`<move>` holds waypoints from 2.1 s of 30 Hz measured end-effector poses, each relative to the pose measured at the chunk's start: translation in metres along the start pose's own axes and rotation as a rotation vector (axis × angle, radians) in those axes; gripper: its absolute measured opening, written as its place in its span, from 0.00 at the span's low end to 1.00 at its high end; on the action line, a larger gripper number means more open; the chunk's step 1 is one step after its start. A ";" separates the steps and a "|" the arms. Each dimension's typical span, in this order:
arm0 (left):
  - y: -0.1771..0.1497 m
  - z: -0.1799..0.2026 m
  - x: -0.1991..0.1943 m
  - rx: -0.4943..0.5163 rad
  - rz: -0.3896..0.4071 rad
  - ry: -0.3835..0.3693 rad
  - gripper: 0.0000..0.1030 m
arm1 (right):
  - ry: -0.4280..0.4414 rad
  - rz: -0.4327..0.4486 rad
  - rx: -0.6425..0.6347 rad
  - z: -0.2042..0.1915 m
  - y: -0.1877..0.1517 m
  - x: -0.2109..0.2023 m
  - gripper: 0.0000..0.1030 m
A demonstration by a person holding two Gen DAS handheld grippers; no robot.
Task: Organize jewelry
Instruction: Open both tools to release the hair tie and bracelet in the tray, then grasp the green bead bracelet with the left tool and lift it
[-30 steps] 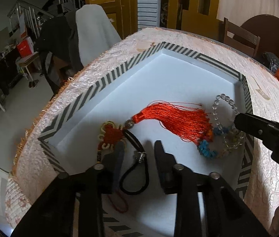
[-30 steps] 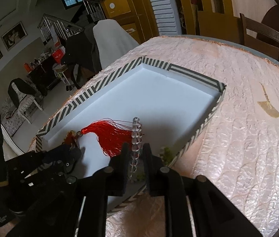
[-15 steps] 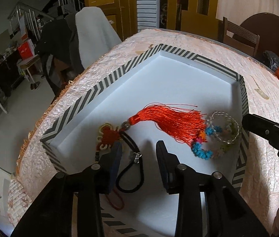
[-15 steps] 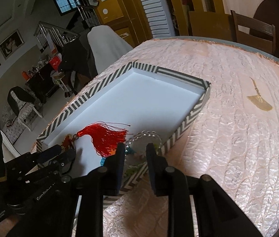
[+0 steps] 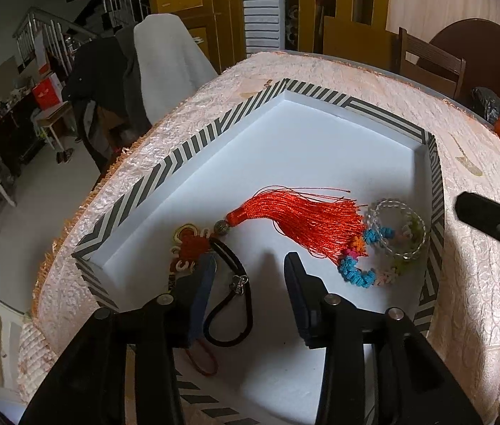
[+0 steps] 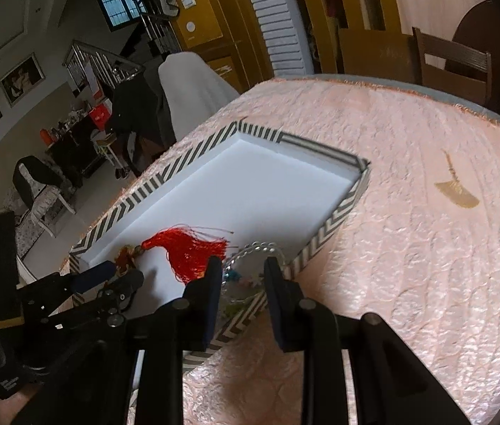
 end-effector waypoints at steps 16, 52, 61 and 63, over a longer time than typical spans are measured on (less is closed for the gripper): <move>0.017 0.037 -0.019 0.014 0.064 -0.059 0.51 | -0.292 0.031 -0.027 0.152 -0.042 -0.104 0.36; -0.016 0.369 -0.012 0.427 -0.030 -0.516 0.51 | -0.700 0.080 0.328 0.328 -0.104 -0.200 0.56; -0.040 0.291 -0.030 0.415 -0.041 -0.496 0.27 | -0.744 0.059 0.290 0.325 -0.101 -0.197 0.58; -0.043 0.274 -0.033 0.405 -0.020 -0.478 0.27 | -0.707 0.075 0.283 0.321 -0.094 -0.194 0.58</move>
Point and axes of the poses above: each gripper's, at about its wrist camera, not at the fingertips, and x roughly the way its jaws point, z to its right, y to its top, the point moved 7 cm from there along x, roughly the way its jaws point, and after that the axes turned 10 degrees about z, right-handed, at the moved point
